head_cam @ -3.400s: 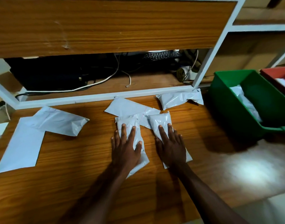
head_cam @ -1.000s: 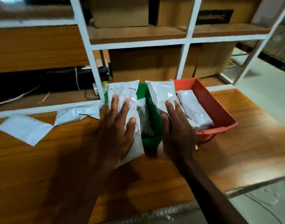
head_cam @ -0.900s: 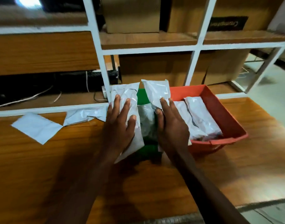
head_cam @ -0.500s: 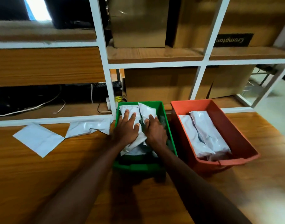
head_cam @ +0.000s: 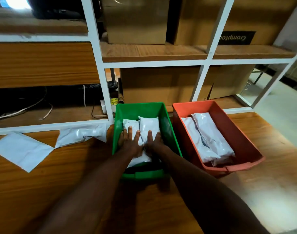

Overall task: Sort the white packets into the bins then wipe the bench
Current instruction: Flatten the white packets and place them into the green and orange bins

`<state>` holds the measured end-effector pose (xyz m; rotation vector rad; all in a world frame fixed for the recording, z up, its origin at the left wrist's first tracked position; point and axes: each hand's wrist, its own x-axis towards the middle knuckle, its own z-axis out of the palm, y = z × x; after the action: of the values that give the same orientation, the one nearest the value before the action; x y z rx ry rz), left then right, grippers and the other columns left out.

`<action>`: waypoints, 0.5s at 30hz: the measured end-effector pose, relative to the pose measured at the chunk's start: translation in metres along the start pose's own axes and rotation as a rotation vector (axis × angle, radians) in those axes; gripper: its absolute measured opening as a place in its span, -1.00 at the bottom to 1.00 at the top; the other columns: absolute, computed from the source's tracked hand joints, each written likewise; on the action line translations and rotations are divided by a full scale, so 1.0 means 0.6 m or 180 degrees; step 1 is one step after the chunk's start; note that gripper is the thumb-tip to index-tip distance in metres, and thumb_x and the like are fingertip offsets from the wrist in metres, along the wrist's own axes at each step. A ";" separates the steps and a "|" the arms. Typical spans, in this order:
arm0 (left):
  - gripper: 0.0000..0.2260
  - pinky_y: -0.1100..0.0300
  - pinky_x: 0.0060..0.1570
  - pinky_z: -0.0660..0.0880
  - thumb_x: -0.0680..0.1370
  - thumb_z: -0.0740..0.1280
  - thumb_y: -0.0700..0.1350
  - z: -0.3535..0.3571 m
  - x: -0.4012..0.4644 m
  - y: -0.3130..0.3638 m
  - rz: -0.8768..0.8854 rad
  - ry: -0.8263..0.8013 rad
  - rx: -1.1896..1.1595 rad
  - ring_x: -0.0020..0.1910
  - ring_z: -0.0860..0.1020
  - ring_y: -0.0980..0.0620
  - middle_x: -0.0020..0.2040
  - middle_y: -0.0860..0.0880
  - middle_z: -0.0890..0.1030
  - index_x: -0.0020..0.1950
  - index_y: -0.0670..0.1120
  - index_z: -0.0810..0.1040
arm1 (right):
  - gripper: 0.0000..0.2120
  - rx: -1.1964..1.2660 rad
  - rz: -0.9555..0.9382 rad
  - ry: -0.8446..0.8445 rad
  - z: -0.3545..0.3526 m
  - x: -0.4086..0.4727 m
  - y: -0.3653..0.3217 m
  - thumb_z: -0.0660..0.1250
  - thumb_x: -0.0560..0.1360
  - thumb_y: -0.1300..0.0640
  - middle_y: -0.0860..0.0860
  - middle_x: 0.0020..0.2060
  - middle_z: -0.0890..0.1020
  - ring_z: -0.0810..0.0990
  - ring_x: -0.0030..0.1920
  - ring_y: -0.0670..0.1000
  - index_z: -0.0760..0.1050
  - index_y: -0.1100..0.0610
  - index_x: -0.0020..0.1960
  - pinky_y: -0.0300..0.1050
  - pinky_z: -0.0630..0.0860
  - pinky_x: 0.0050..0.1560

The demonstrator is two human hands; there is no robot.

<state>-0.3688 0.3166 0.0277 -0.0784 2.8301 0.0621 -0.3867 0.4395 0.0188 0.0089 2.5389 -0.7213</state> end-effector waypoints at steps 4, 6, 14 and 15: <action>-0.25 -0.10 0.50 -0.32 0.60 0.10 0.29 -0.010 -0.004 0.001 -0.0018 0.0052 0.0084 0.54 -0.34 -0.25 0.57 -0.22 -0.34 0.62 0.00 -0.18 | -0.34 -0.0403 0.0025 0.0184 -0.007 -0.007 -0.011 0.08 0.70 -0.02 0.31 0.57 -0.27 -0.09 0.57 0.37 -0.24 0.06 0.63 0.21 0.02 0.53; -0.30 -0.14 0.50 -0.32 0.61 0.04 0.29 -0.018 -0.007 0.000 -0.0002 0.0248 0.0168 0.55 -0.31 -0.26 0.59 -0.22 -0.26 0.62 0.00 -0.11 | -0.38 -0.0481 -0.0167 0.0392 -0.022 -0.004 -0.014 0.08 0.69 -0.05 0.31 0.58 -0.08 0.08 0.55 0.36 -0.10 0.11 0.63 0.15 0.13 0.51; -0.41 -0.23 0.50 -0.02 0.61 -0.02 0.20 -0.064 -0.104 -0.023 0.0422 0.1506 0.0195 0.56 0.12 -0.22 0.57 -0.17 0.21 0.57 -0.07 0.21 | -0.46 -0.0965 -0.1442 0.1508 -0.064 -0.101 -0.012 0.12 0.67 -0.05 0.25 0.55 0.21 0.23 0.53 0.25 0.15 0.13 0.59 0.15 0.28 0.48; -0.40 -0.24 0.48 0.08 0.59 -0.01 0.21 -0.065 -0.126 -0.028 0.0514 0.1670 0.0080 0.52 0.21 -0.22 0.53 -0.17 0.30 0.53 -0.07 0.29 | -0.49 -0.0889 -0.1681 0.1791 -0.062 -0.126 -0.008 0.14 0.66 -0.04 0.23 0.52 0.30 0.30 0.50 0.24 0.24 0.15 0.55 0.13 0.33 0.45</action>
<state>-0.3075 0.3012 0.0871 0.1643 3.3551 0.0467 -0.3380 0.4633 0.0835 -0.6608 3.2091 -0.5995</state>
